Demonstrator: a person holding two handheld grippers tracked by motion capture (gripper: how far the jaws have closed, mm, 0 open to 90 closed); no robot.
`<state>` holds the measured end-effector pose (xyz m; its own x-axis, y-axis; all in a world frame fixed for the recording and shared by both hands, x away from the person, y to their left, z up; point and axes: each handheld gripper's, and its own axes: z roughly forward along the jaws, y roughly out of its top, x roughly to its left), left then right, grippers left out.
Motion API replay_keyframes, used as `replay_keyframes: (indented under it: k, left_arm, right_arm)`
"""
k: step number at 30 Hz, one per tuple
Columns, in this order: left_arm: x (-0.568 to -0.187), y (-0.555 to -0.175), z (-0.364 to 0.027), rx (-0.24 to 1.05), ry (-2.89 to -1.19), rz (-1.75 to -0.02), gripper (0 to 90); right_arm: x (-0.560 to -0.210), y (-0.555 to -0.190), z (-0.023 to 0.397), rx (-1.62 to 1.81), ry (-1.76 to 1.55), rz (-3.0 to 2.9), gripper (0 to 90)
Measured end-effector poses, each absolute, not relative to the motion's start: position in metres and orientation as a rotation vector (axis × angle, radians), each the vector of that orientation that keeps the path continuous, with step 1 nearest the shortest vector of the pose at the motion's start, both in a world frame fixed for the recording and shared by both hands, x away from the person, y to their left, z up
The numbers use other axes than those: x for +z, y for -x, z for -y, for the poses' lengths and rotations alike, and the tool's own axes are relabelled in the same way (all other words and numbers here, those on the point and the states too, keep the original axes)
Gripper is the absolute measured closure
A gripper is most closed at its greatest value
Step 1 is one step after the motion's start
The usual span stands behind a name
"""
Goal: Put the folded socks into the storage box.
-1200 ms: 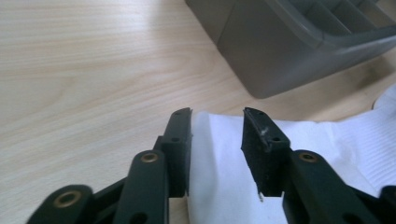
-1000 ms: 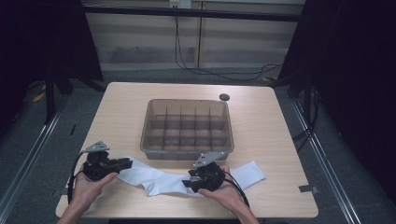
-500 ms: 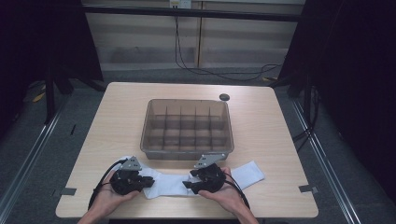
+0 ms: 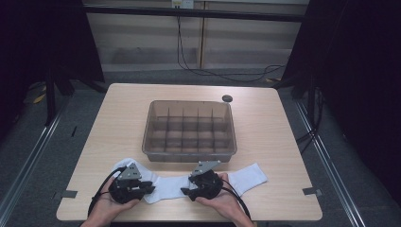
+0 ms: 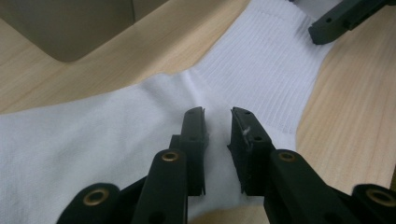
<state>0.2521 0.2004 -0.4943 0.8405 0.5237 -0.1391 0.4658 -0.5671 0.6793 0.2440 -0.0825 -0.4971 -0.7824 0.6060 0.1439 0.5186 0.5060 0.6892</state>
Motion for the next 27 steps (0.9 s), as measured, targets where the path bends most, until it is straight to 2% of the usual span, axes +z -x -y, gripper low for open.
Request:
replay_keyframes:
  k: [6, 8, 14, 19, 25, 27]
  left_arm:
    - [-0.494, -0.253, -0.203, 0.072, -2.262, -0.739, 74.7]
    - [-0.494, -0.253, -0.203, 0.068, -2.256, -0.739, 74.7]
    - [-0.493, -0.254, -0.204, 0.049, -2.257, -0.755, 73.5]
    - [-0.493, -0.255, -0.204, 0.045, -2.257, -0.759, 73.2]
    - [-0.493, -0.255, -0.204, 0.049, -2.256, -0.76, 73.3]
    - [-0.493, -0.256, -0.205, 0.047, -2.254, -0.761, 73.2]
  right_arm:
    - [-0.496, -0.243, 0.081, 1.163, -0.965, -2.596, 76.9]
    - [-0.492, -0.244, 0.082, 1.188, -0.971, -2.581, 79.1]
    - [-0.478, -0.247, 0.085, 1.286, -0.989, -2.547, 76.2]
    - [-0.483, -0.249, 0.085, 1.259, -0.994, -2.572, 75.6]
    - [-0.488, -0.25, 0.078, 1.231, -0.989, -2.594, 57.6]
    - [-0.49, -0.253, 0.076, 1.207, -1.003, -2.587, 54.7]
